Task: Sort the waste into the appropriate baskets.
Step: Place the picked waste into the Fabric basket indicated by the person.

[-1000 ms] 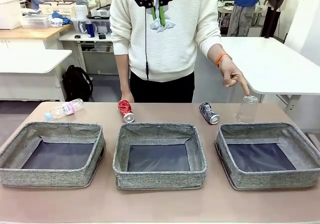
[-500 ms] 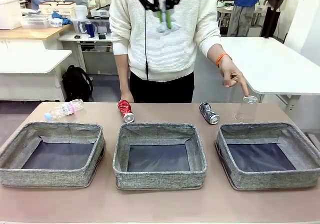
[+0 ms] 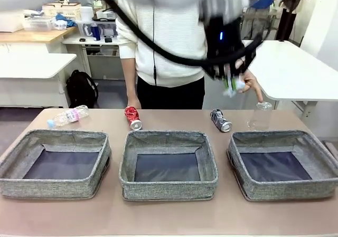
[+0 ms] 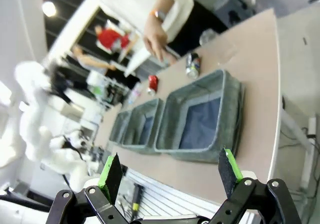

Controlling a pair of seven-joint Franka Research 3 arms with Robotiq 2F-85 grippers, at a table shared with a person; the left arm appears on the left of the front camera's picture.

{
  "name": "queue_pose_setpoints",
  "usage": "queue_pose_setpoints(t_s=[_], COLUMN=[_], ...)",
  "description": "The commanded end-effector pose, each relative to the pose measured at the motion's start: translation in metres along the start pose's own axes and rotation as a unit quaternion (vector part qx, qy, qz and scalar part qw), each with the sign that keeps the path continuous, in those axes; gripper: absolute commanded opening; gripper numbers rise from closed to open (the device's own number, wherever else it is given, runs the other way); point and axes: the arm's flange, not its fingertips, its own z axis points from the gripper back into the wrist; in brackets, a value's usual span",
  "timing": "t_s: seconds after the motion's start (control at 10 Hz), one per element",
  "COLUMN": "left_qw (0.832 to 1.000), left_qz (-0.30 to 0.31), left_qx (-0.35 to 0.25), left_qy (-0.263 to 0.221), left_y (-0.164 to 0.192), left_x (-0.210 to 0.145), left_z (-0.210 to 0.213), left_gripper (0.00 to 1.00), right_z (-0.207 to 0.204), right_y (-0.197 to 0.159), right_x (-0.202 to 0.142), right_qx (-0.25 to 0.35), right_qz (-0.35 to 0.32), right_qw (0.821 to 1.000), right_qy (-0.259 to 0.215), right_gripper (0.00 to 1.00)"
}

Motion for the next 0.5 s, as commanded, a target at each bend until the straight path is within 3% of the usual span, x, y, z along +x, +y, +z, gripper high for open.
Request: queue_pose_setpoints(t_s=[0.0, 0.2, 0.4], left_qw=[0.997, 0.992, 0.988], left_qz=[-0.056, -0.11, -0.139], left_qx=[-0.056, -0.023, 0.011], left_qy=[0.009, 0.052, 0.06], left_y=[0.006, -0.037, -0.064], left_x=[-0.037, -0.026, 0.005], left_z=[-0.066, -0.123, -0.151], left_gripper=[0.11, 0.11, 0.11], right_z=[-0.017, -0.017, -0.017], right_y=[0.008, 0.008, 0.008], right_x=[0.002, 0.002, 0.002], right_qx=[-0.013, -0.013, -0.013], right_qz=[0.01, 0.01, 0.01], right_qw=[1.0, 1.0, 1.0], right_qy=[0.022, 0.022, 0.022], right_gripper=[1.0, 1.0, 1.0])
